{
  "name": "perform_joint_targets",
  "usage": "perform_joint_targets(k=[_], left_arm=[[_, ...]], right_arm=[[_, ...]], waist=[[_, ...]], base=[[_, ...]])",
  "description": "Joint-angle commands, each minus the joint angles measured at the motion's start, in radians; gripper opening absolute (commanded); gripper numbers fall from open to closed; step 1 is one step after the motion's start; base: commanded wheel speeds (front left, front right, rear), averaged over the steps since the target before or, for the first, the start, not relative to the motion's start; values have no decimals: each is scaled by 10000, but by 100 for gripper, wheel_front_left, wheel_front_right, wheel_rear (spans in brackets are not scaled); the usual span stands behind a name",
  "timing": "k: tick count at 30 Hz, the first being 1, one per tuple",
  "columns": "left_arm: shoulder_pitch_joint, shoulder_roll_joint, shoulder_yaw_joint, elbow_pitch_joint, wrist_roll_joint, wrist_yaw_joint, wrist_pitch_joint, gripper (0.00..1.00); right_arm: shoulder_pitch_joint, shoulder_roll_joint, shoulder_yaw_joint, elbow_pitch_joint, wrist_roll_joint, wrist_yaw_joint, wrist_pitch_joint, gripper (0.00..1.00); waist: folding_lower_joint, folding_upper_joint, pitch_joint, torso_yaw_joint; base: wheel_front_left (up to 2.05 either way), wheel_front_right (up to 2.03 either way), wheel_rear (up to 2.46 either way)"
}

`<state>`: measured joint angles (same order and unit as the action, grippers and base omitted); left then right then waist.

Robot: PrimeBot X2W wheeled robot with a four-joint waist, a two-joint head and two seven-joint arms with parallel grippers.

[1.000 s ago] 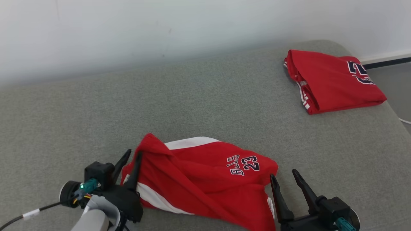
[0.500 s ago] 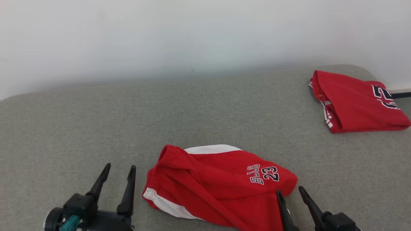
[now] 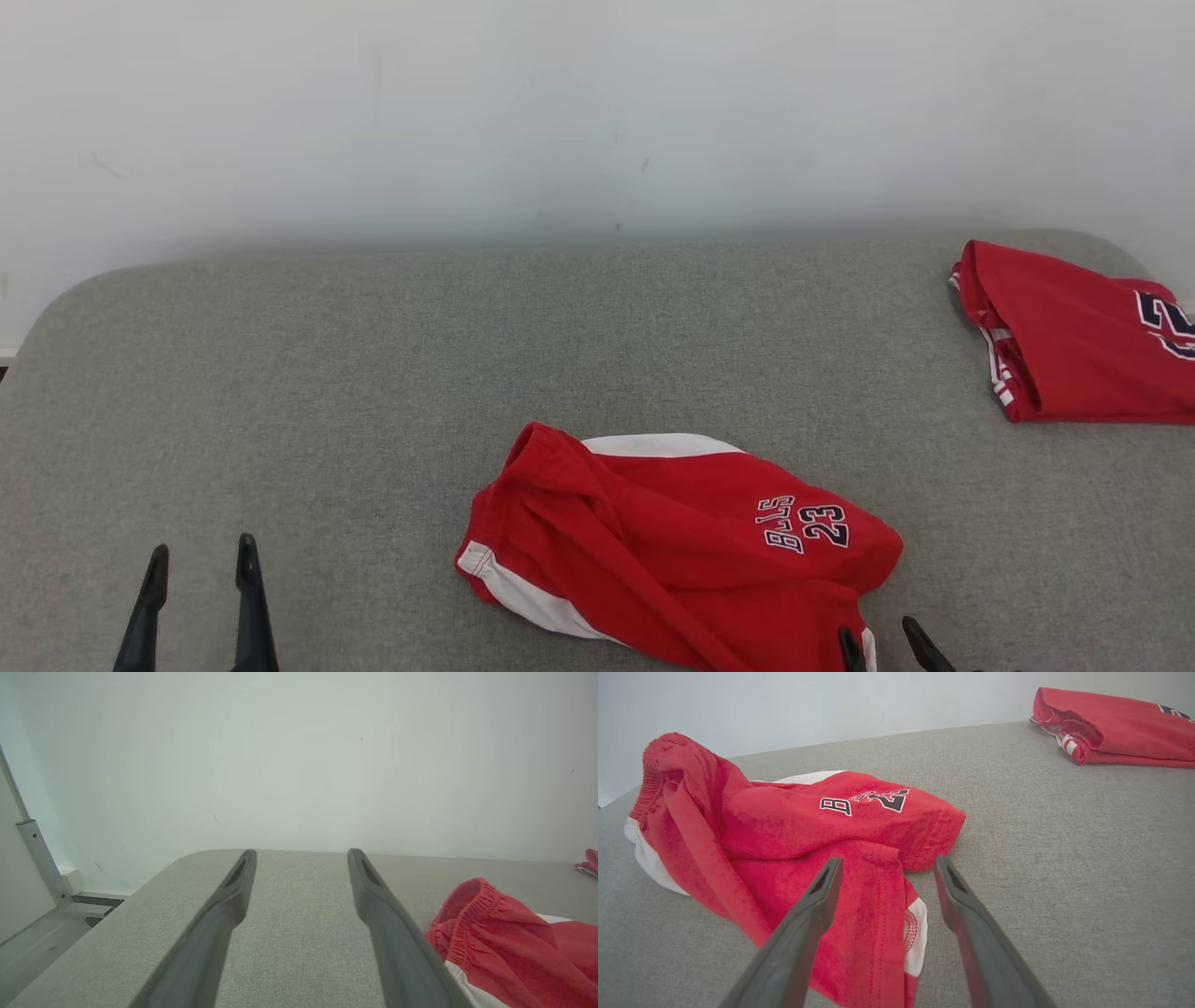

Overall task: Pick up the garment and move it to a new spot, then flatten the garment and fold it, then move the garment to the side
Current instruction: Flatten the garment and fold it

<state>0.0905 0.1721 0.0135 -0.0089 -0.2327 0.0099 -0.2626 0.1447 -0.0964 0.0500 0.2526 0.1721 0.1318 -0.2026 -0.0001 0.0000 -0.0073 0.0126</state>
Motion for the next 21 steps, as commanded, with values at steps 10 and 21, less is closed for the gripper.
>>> perform_joint_targets(k=[10,21], left_arm=[[320,-548,636,-100,530,-482,-27,100],[276,-778,863,172,828,-853,-27,100]], right_arm=[[-366,-157,149,1122,264,-28,794,100],[-968,-235,563,2005,636,-28,600,0]], waist=[[1,0,-85,376],[1,0,-106,534]], base=[[0,0,0],[0,0,0]])
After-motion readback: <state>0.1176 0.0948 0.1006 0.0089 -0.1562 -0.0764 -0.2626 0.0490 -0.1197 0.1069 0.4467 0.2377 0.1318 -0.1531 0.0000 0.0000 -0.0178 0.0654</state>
